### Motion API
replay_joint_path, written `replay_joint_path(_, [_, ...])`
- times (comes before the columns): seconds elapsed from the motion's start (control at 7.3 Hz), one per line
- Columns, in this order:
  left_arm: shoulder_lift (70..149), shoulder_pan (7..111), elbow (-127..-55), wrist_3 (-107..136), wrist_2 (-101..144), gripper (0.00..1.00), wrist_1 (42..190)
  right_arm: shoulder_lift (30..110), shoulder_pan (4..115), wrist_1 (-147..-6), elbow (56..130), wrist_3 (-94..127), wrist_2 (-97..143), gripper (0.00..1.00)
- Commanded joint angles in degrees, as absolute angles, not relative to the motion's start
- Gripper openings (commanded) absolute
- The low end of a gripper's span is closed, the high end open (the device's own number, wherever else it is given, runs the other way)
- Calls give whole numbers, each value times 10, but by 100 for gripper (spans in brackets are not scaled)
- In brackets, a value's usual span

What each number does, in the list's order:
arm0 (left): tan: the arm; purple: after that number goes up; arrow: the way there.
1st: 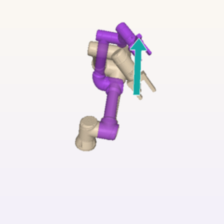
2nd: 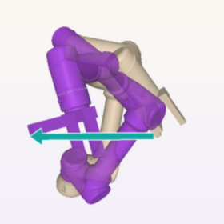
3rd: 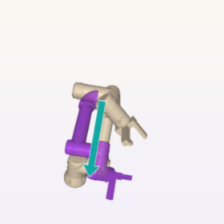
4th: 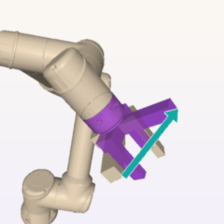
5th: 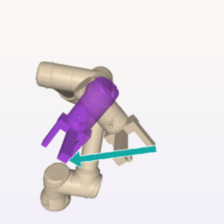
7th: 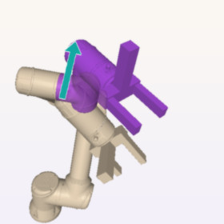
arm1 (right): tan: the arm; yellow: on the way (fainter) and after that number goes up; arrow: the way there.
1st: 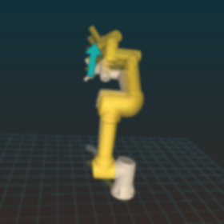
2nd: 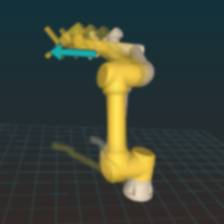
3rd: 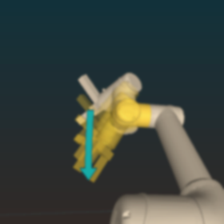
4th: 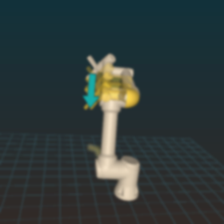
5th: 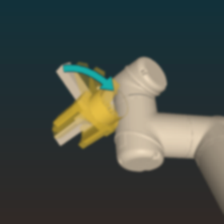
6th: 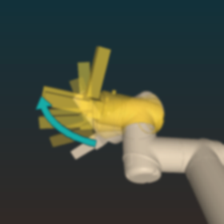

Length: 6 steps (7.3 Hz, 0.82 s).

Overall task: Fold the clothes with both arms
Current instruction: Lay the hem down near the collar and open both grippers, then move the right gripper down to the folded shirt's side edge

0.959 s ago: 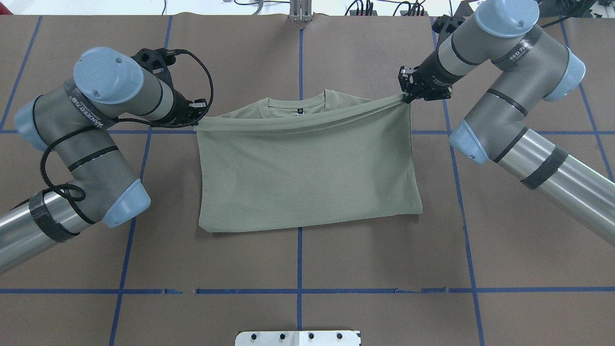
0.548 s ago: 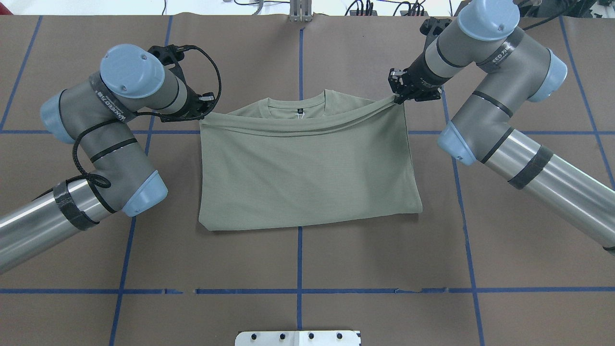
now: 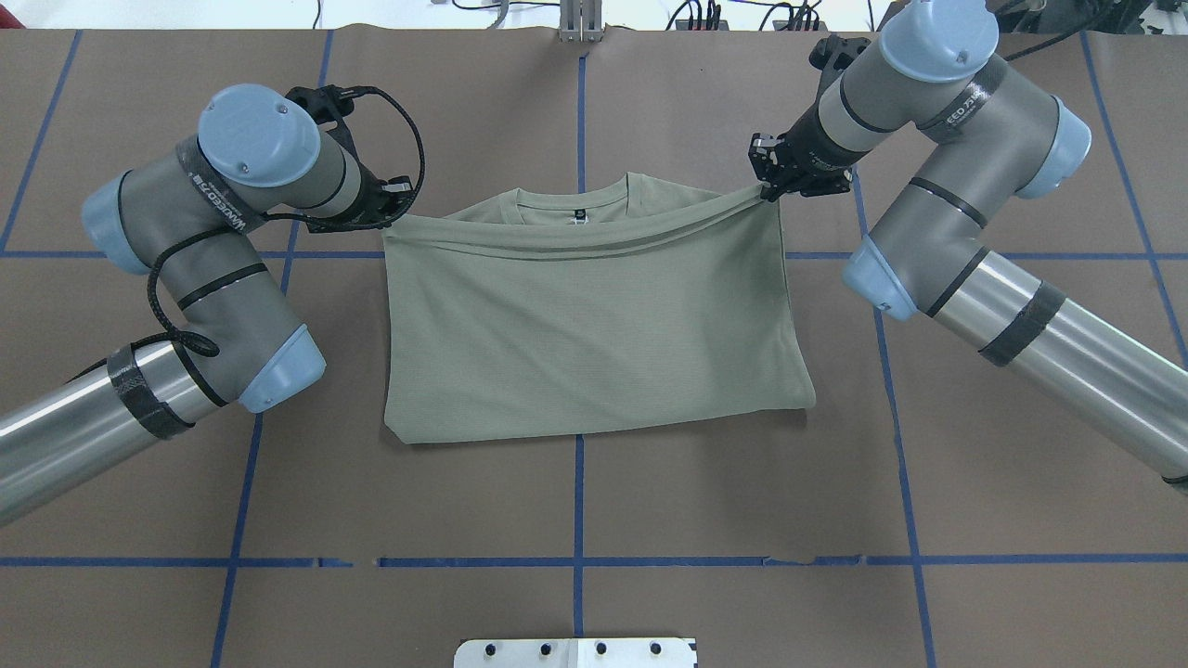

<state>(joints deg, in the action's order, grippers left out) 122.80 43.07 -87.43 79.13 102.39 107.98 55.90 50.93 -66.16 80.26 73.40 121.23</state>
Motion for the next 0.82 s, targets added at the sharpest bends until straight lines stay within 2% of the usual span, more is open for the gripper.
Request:
replay_joint_path(0.0, [1227, 432, -878, 781, 1025, 100, 1099, 560, 513, -662, 802, 699, 1216, 100])
replay_joint_path(0.27, [1223, 432, -902, 781, 1029, 100, 1097, 576, 519, -661, 817, 679, 1227, 100])
replay_joint_path(0.68, [1222, 432, -938, 783, 1029, 100, 1092, 756, 439, -662, 1012, 701, 1218, 100])
